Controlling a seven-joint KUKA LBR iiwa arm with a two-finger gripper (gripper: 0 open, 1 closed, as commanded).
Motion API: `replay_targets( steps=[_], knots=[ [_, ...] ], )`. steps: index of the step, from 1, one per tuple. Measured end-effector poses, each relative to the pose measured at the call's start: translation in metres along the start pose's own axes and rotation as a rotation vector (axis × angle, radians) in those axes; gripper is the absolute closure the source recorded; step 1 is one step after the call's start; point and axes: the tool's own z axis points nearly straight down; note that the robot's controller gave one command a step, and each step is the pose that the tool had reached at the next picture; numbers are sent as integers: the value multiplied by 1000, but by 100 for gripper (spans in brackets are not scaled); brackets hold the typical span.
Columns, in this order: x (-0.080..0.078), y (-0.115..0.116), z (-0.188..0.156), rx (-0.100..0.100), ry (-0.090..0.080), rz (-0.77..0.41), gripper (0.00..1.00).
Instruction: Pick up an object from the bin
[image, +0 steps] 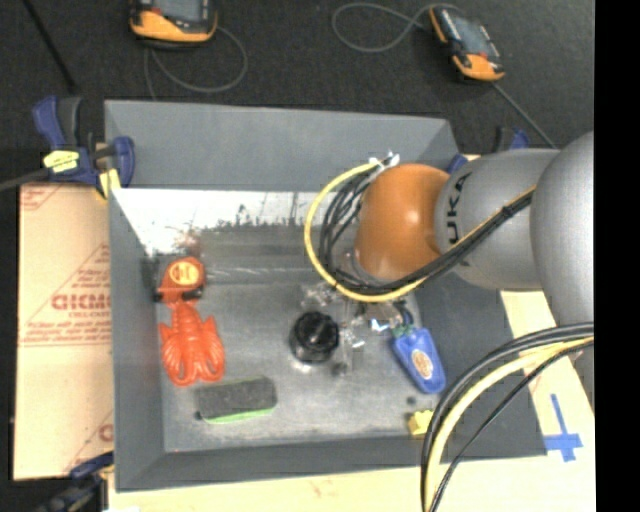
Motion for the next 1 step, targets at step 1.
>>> replay_targets(
  steps=[1],
  knots=[
    [-15,17,0,3,-4,-351,100]
  ],
)
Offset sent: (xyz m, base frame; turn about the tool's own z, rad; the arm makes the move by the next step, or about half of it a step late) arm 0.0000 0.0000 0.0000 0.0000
